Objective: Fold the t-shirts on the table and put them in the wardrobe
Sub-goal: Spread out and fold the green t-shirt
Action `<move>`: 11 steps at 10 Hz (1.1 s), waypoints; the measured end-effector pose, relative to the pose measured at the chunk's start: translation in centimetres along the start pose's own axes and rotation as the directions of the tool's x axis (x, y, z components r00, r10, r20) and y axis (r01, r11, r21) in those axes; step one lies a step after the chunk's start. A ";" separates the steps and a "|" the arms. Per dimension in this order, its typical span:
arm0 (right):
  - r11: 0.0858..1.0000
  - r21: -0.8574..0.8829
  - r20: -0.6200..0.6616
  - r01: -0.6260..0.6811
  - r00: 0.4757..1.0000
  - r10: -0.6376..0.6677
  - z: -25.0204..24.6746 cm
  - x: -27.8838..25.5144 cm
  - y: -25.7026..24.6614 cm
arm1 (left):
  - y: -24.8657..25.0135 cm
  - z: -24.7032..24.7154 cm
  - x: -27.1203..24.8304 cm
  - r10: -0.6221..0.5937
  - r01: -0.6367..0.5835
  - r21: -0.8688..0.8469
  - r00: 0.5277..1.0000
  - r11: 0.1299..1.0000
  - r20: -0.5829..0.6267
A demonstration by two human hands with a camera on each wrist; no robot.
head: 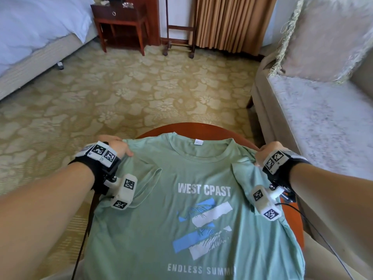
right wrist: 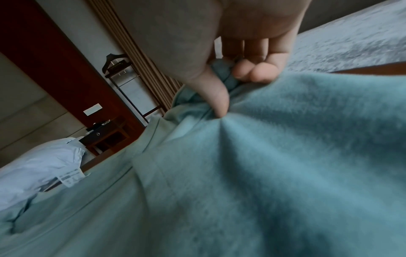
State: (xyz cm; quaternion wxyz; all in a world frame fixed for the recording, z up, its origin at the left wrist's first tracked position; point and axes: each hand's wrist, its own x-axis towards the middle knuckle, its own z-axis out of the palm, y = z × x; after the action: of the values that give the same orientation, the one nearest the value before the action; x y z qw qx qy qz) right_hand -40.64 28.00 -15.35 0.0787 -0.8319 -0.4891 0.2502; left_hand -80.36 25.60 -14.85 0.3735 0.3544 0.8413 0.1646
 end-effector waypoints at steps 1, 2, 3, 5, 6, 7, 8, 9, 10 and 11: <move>0.999 -0.032 -0.034 0.015 0.999 -0.016 -0.1 1.1 -0.6 | 1.3 -0.6 -0.3 0.033 -0.033 0.007 0.999 0.999 0.012; 0.996 -0.086 -0.115 0.015 0.993 -0.025 -0.5 2.2 -1.8 | 2.2 -0.4 1.5 0.052 -0.056 -0.070 0.997 0.996 -0.051; 0.995 -0.093 -0.201 -0.035 0.979 0.016 -1.6 3.2 -3.6 | 3.9 -0.7 2.4 0.080 -0.111 -0.215 0.986 0.970 -0.147; 1.000 0.011 -0.325 0.012 0.946 -0.008 -5.6 3.0 -6.1 | 6.3 -2.6 1.8 0.243 -0.323 -0.427 0.942 0.844 -0.232; 0.997 0.052 -0.335 0.060 0.941 -0.039 -7.4 0.1 -5.3 | 5.8 -4.0 -0.7 0.285 -0.381 -0.486 0.922 0.786 -0.262; 0.993 0.087 -0.328 0.082 0.943 -0.049 -8.6 -3.7 -3.6 | 4.3 -4.8 -4.1 0.333 -0.418 -0.517 0.908 0.747 -0.253; 0.986 0.114 -0.313 0.118 0.947 -0.077 -8.9 -7.9 -1.4 | 1.9 -5.0 -7.4 0.390 -0.449 -0.542 0.892 0.711 -0.227; 0.979 0.146 -0.317 0.142 0.944 -0.089 -7.8 -11.6 1.3 | -1.9 -4.5 -10.1 0.535 -0.537 -0.439 0.833 0.720 -0.142; 0.984 0.106 -0.294 0.143 0.950 -0.107 -5.7 -14.4 4.3 | -5.8 -3.8 -11.2 0.631 -0.588 -0.295 0.773 0.753 0.069; 0.992 -0.006 -0.199 0.124 0.972 -0.122 -3.3 -16.6 7.3 | -8.8 -1.6 -12.8 0.582 -0.580 -0.066 0.793 0.812 0.183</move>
State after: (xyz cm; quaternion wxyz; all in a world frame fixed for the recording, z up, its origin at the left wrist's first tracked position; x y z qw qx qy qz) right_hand -39.91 10.53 -9.63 0.1456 -0.8205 -0.5285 0.1619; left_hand -79.66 10.21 -12.03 0.3864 0.6085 0.6507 0.2388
